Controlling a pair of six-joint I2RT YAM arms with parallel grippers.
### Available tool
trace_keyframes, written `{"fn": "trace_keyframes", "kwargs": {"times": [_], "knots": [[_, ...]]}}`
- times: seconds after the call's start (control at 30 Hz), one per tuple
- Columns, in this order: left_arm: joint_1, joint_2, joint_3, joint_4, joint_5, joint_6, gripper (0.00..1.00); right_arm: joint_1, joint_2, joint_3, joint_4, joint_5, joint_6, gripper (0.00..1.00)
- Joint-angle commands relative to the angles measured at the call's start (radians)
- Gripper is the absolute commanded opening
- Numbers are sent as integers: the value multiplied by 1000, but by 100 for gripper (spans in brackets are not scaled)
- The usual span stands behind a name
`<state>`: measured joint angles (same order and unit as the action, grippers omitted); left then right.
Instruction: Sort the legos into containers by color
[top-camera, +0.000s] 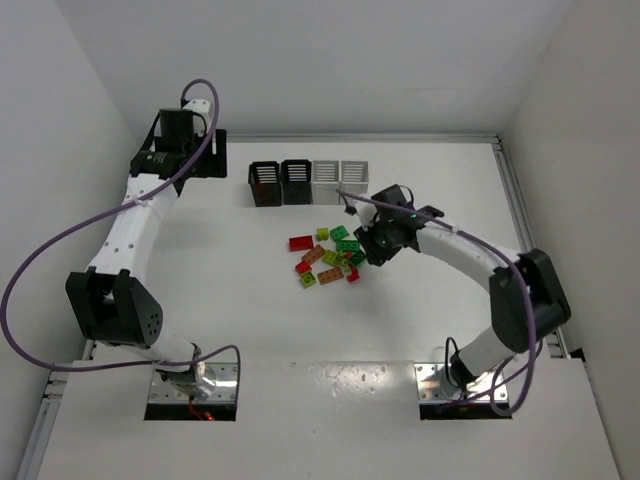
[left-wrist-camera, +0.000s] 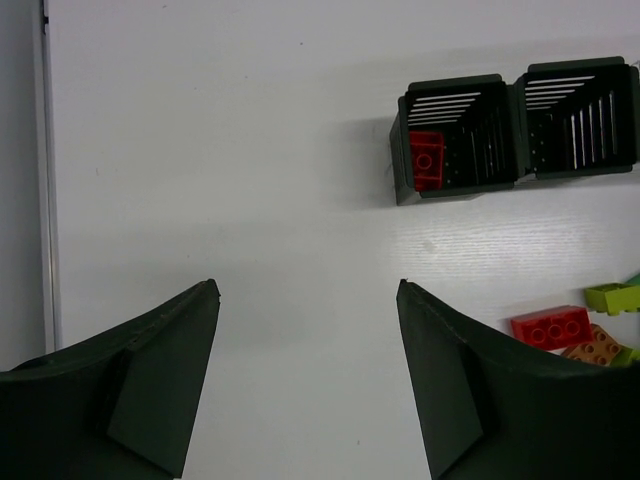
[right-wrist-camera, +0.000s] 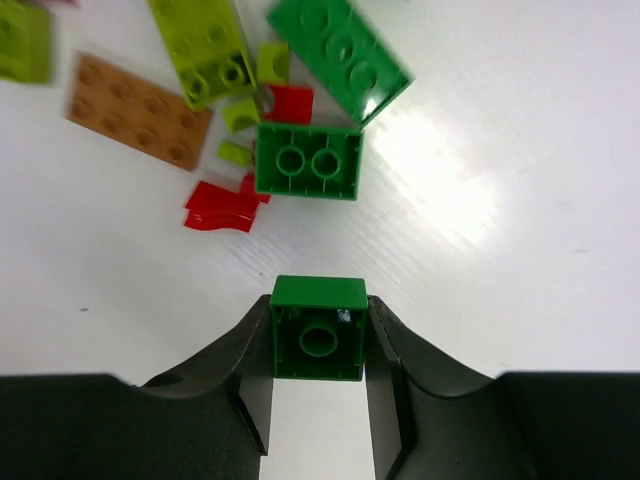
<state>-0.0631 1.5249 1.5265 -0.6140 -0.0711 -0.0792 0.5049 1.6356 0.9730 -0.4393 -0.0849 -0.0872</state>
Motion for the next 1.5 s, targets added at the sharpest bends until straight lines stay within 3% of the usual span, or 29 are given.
{"fn": "trace_keyframes", "kwargs": {"times": [0.0,0.2,0.4,0.63,0.8,0.93,1.2,1.47], "knots": [[13,-48,-6,46,8,-2,78,-14,-144,125,-111,-35,-29,5],[13,-48,-15,46,42,-2,78,-14,-28,389,-147,-36,10,5],[-9,-68,-26,56,31,19,80,-57,216,679,-147,25,29,5],[-30,-77,-60,56,8,19,80,-134,493,1087,-262,16,75,5],[-40,-77,-69,56,-2,28,82,-152,532,1107,-253,42,84,5],[-40,-77,-69,65,17,29,94,-161,553,1096,-253,33,95,7],[-60,-77,-103,74,159,73,95,-170,610,1141,-234,13,122,15],[-80,-117,-203,125,335,150,97,-170,630,1173,-207,45,141,52]]}}
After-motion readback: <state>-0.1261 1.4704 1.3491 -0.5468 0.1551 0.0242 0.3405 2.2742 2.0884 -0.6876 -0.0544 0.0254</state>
